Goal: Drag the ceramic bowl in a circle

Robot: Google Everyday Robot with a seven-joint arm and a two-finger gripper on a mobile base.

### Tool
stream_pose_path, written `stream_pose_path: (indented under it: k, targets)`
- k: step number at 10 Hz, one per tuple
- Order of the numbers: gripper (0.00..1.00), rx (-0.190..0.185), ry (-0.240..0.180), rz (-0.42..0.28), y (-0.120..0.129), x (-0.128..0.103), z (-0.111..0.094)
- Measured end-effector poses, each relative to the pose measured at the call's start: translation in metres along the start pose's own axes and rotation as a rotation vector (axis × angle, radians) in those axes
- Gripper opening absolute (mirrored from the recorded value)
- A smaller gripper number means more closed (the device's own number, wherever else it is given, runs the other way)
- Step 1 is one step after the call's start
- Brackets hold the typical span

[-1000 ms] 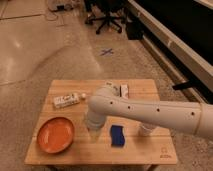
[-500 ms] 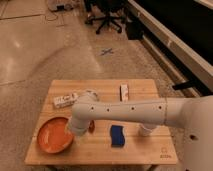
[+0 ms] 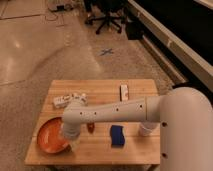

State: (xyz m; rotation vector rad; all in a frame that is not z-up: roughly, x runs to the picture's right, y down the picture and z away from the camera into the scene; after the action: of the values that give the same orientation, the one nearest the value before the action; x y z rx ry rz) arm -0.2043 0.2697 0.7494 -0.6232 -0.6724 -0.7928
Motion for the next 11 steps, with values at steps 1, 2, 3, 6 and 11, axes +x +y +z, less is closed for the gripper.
stream_pose_path:
  k: [1,2,3,6,11]
  targets:
    - [0.44,-0.001,0.012,0.005,-0.001,0.004,0.003]
    - [0.34,-0.001,0.025,0.013,0.0,0.008,0.004]
    - [0.26,0.0,0.035,0.023,0.0,0.012,0.004]
    - [0.02,0.037,0.084,0.072,-0.005,0.032,-0.015]
    - [0.0,0.023,0.188,0.135,0.018,0.073,-0.049]
